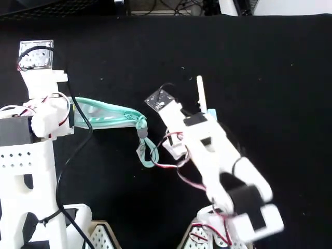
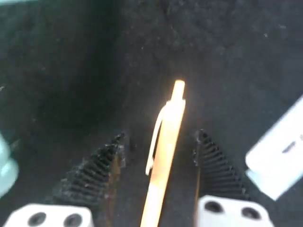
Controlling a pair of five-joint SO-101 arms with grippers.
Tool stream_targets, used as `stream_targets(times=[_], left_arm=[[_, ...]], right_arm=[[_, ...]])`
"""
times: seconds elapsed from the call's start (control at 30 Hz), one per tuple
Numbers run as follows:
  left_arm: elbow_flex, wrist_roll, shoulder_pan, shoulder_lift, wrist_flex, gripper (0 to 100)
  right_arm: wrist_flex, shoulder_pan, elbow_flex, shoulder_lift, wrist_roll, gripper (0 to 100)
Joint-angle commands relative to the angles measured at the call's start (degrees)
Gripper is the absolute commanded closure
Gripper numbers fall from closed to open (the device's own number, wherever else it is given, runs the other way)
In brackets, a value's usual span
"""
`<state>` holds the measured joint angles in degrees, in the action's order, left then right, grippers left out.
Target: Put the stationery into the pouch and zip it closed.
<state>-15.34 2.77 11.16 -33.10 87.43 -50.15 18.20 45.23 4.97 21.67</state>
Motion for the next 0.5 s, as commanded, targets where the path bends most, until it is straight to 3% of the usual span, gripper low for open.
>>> stream_targets(times=[0.0,0.07,0.17,0.33,0.47], left_arm=[[-1.89,0.62,0.13,0.97,-0.62,97],[-1.89,0.62,0.13,0.97,-0.62,97],[-1.89,0.62,0.13,0.97,-0.62,97],[-1.89,0.62,0.13,0.97,-0.62,97],[-1.89,0.62,0.04,0.97,-0.62,97]], right_arm=[[1.49,0.7,-4.97,-5.05,-0.44,78.2],[1.41,0.7,-6.11,-6.29,-0.44,83.2],[1.41,0.7,-6.46,-6.29,-0.44,99.0],[-0.26,-1.14,-5.23,-2.33,-0.44,98.6],[-6.33,-3.96,-3.12,12.62,-0.09,98.6]])
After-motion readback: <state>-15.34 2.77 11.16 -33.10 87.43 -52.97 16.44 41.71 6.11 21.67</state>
